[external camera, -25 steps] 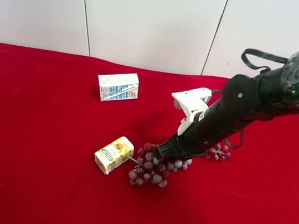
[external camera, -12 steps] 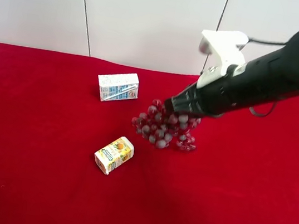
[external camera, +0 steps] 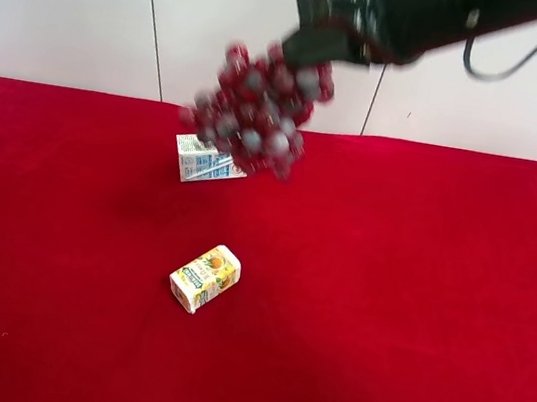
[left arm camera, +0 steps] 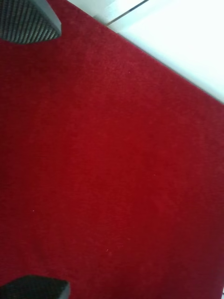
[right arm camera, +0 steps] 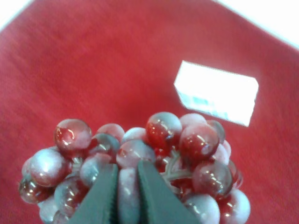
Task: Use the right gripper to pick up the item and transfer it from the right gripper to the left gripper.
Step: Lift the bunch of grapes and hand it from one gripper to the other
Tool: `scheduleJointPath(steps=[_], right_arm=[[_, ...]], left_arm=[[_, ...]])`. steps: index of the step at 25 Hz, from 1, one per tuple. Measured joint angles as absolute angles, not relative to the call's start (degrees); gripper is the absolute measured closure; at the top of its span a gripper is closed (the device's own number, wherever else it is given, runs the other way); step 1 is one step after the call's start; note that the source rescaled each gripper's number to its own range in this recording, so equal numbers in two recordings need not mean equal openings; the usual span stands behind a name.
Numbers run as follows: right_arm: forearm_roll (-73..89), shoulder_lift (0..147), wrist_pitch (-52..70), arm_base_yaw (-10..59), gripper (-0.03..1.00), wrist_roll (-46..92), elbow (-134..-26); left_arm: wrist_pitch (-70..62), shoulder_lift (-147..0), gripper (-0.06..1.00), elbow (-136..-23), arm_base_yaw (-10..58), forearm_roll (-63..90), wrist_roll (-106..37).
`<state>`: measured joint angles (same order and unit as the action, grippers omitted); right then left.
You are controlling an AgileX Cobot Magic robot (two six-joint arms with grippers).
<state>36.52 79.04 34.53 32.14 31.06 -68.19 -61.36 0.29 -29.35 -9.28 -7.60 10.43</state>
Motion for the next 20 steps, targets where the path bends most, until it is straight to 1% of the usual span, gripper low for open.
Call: scheduleJointPath(steps=[5, 16, 20], right_arm=[[42.7, 78.7, 37.5, 32.1, 0.96, 35.5, -72.6], [52.0, 78.9, 37.9, 32.1, 0.96, 49.1, -72.8], [53.8, 81.3, 38.0, 32.1, 0.96, 53.3, -72.9]], left_arm=[[-61.4, 0.3, -0.05, -29.3, -9.3, -7.6, 10.4], [-61.4, 0.3, -0.05, -29.3, -9.3, -7.6, 10.4], [-61.4, 0.3, -0.05, -29.3, -9.3, -7.6, 10.4]])
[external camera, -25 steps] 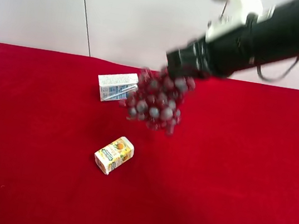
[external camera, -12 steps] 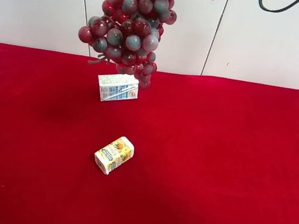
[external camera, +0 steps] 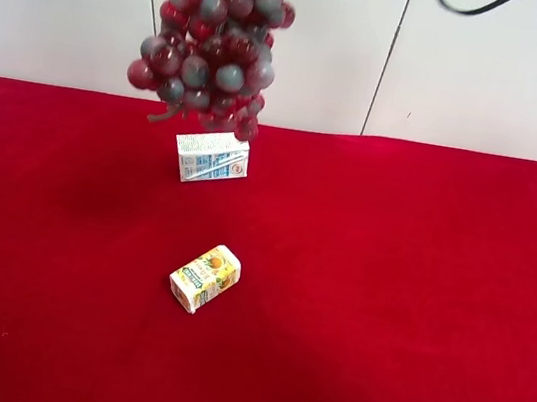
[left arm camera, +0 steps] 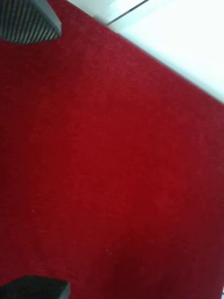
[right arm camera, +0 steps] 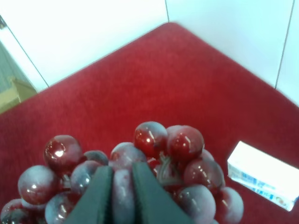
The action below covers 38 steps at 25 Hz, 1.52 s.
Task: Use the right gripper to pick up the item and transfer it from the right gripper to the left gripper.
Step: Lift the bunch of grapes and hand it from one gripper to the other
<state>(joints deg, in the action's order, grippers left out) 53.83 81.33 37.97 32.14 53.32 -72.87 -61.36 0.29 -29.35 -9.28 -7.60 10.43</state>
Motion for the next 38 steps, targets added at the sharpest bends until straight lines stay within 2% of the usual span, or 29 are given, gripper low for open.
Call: scheduleJointPath(steps=[8, 15, 30, 38], right_arm=[[61.7, 90.9, 38.5, 32.1, 0.96, 65.7, -72.9], [70.9, 93.5, 43.7, 32.1, 0.96, 74.6, -72.9], [72.9, 93.5, 46.3, 32.1, 0.96, 74.9, -72.9], [73.8, 93.3, 47.2, 32.1, 0.96, 74.9, -72.9]], left_arm=[[-61.4, 0.3, -0.05, -29.3, -9.3, -7.6, 10.4], [-60.7, -1.6, -0.05, -29.3, -9.3, -3.2, 6.0], [-55.1, -22.4, -0.05, -30.9, -9.3, 44.6, -36.2], [-53.9, -27.0, -0.05, -30.9, -9.3, 52.5, -60.8]])
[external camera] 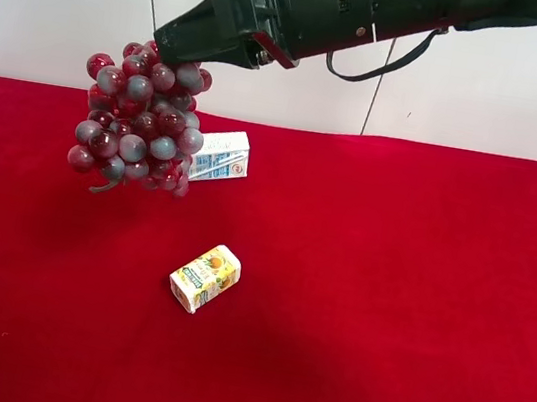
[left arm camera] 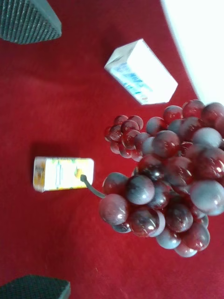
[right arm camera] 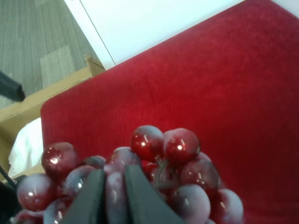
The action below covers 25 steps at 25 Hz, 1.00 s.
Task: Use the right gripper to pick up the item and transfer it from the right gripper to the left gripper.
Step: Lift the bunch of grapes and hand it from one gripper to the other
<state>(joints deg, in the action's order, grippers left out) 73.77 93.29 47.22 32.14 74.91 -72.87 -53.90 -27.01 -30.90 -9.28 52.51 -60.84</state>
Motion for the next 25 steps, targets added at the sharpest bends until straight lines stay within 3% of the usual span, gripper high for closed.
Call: scheduleJointPath(steps=[7, 12, 25], right_arm=[[74.9, 93.3, 47.2, 32.1, 0.96, 74.9, -72.9], [76.1, 93.3, 47.3, 32.1, 0.97, 74.9, -72.9], [76.9, 93.3, 49.1, 32.1, 0.97, 74.9, -72.9]], left_arm=[[-51.0, -31.1, -0.05, -30.9, -8.9, 56.5, -67.8], [-47.7, -35.9, -0.05, -30.9, -4.5, 59.5, -72.3], [-19.8, -56.8, -0.05, -30.9, 24.6, 60.9, -76.3]])
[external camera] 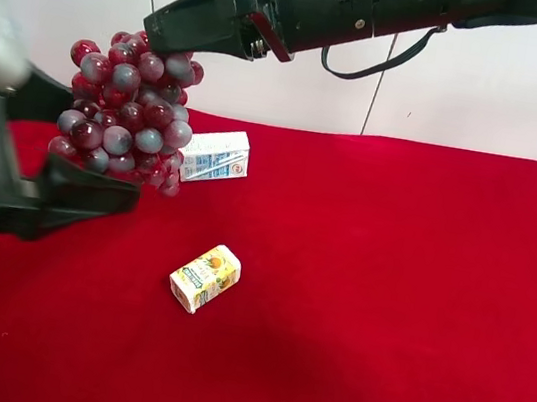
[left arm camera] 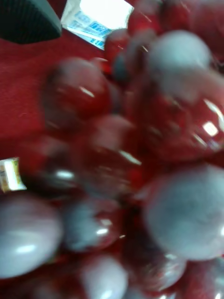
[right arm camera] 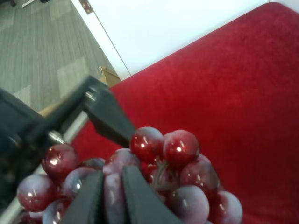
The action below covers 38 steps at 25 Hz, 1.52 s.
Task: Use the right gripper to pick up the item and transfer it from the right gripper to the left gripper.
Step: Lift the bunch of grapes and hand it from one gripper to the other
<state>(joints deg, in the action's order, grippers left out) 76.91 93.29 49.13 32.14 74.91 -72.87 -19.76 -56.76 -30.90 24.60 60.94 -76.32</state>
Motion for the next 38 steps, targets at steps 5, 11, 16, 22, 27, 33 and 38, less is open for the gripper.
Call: scheduleJointPath(steps=[5, 11, 16, 22, 27, 33, 38], right_arm=[[76.9, 93.3, 49.5, 32.1, 0.97, 74.9, -72.9], [77.0, 93.3, 49.7, 32.1, 0.97, 74.9, -72.9], [77.0, 93.2, 50.4, 31.9, 0.97, 74.7, -72.9], [76.9, 93.2, 50.4, 31.8, 0.97, 74.4, -72.9], [76.9, 93.2, 50.4, 31.8, 0.97, 73.3, -72.9], [77.0, 93.2, 50.3, 31.8, 0.97, 73.2, -72.9], [76.8, 93.2, 49.2, 31.8, 0.97, 73.2, -72.9]], left_arm=[[-4.8, -62.9, -0.05, -30.9, 36.4, 61.6, -76.3], [8.5, -67.3, -0.05, -33.5, 45.2, 62.2, -74.3], [14.4, -69.9, -0.05, -36.6, 46.8, 62.4, -72.2], [20.2, -72.6, -0.05, -36.7, 46.9, 62.6, -71.3], [24.6, -73.3, -0.05, -36.7, 47.0, 62.6, -68.9], [26.8, -73.4, 0.58, -36.7, 47.0, 62.6, -66.0], [26.8, -73.4, 0.94, -36.7, 47.0, 62.6, -65.6]])
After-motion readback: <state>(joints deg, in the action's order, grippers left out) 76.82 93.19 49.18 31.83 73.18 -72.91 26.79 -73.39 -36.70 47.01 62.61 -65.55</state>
